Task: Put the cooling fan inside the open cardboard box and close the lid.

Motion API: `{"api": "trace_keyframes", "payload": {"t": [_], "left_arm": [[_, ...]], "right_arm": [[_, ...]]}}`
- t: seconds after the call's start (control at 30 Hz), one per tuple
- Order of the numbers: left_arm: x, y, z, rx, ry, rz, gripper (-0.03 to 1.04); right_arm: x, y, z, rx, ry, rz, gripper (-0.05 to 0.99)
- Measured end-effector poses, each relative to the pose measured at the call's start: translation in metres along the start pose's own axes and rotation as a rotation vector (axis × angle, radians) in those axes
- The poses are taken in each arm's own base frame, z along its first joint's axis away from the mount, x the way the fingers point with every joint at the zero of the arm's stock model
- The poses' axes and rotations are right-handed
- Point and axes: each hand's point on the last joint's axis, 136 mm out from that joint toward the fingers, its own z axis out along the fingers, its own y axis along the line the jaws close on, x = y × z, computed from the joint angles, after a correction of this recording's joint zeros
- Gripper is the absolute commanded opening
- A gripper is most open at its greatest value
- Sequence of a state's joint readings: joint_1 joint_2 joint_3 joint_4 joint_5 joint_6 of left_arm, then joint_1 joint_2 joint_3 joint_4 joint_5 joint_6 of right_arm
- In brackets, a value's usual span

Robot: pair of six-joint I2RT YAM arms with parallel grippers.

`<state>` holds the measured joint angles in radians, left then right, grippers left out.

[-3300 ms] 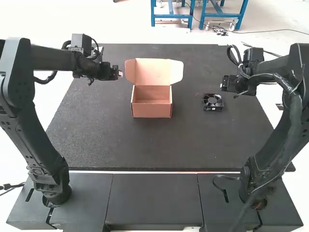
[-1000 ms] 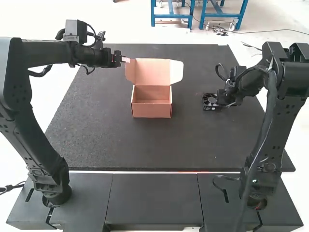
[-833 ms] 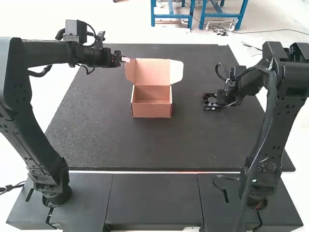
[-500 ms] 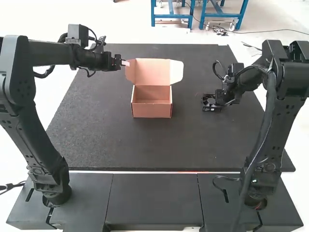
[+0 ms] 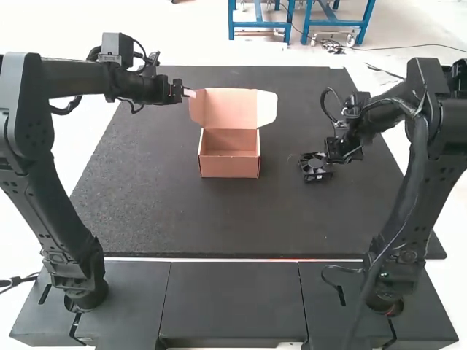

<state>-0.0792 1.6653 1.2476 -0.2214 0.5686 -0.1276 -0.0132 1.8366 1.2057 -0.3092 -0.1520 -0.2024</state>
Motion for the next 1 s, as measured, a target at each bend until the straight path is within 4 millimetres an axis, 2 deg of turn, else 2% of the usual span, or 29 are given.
{"api": "trace_keyframes", "payload": {"t": [0.1, 0.3, 0.4, 0.5, 0.63, 0.8, 0.93, 1.0], "left_arm": [[0.000, -0.003, 0.001, 0.005, 0.002, 0.003, 0.97], [0.005, -0.013, 0.004, 0.022, 0.021, 0.008, 0.97], [0.004, -0.014, 0.003, 0.022, 0.018, 0.009, 0.97], [0.002, -0.016, 0.000, 0.022, 0.013, 0.013, 0.97], [-0.006, -0.021, -0.008, 0.024, -0.009, 0.026, 0.97], [-0.026, -0.035, -0.016, 0.038, -0.054, 0.056, 0.97], [-0.045, -0.059, -0.024, 0.060, -0.096, 0.092, 0.97], [-0.055, -0.070, -0.029, 0.065, -0.122, 0.111, 0.97]], "right_arm": [[0.002, 0.011, -0.022, -0.044, 0.021, -0.016, -0.02], [-0.010, 0.037, -0.080, -0.141, -0.014, -0.048, -0.02], [-0.007, 0.058, -0.109, -0.209, -0.014, -0.063, -0.02], [-0.002, 0.089, -0.129, -0.279, -0.015, -0.104, -0.02], [0.002, 0.142, -0.143, -0.371, -0.023, -0.170, -0.02], [-0.006, 0.207, -0.150, -0.467, -0.076, -0.224, -0.02], [-0.012, 0.248, -0.149, -0.520, -0.088, -0.241, -0.02], [-0.015, 0.260, -0.142, -0.530, -0.080, -0.240, -0.02]]}}
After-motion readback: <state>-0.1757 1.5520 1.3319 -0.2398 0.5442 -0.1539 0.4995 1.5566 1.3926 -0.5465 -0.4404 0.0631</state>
